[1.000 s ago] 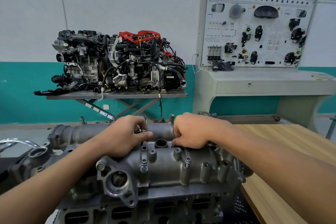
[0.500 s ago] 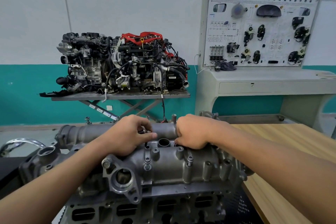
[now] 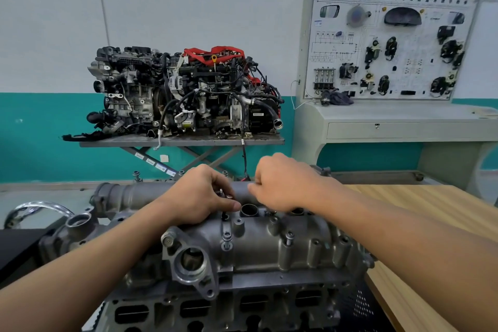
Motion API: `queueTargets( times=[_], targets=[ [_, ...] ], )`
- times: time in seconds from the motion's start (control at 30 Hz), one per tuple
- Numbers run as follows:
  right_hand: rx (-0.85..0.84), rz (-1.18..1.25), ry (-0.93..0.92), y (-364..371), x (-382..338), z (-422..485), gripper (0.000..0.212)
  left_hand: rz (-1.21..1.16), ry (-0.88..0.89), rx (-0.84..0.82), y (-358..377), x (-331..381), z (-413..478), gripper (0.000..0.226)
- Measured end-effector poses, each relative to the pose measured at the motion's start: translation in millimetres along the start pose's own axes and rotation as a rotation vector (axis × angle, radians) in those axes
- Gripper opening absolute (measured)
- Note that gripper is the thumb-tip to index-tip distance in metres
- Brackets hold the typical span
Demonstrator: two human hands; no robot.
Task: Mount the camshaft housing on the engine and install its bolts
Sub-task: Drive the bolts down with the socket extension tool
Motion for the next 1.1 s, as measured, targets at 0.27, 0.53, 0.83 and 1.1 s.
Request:
queueTargets(
  times=[0.27, 0.53, 0.83, 1.1],
  targets=[
    [-0.007, 0.248, -0.018, -10, -24, 18, 0.03, 0.101, -0.004, 0.039, -3, 1, 3, 0.022],
    [-0.03, 0.272, -0.08, -1, -28, 18, 0.027, 0.19, -0.003, -0.075, 3, -5, -2, 0.02],
    [-0.259, 0.196, -0.257, 14, -54, 15, 0.01, 0.135, -0.023, 0.013, -45, -18, -14, 0.023],
    [-0.35, -0.058, -0.383, 35, -77, 15, 0.015, 0.232, -0.13, 0.105, -66, -47, -25, 0.027]
  ],
)
Point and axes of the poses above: each hand's wrist, its own z-axis towards the middle knuckle, its own y-axis out of the palm, x = y × z, the point moved 10 cm from there along z, towards the middle knuckle
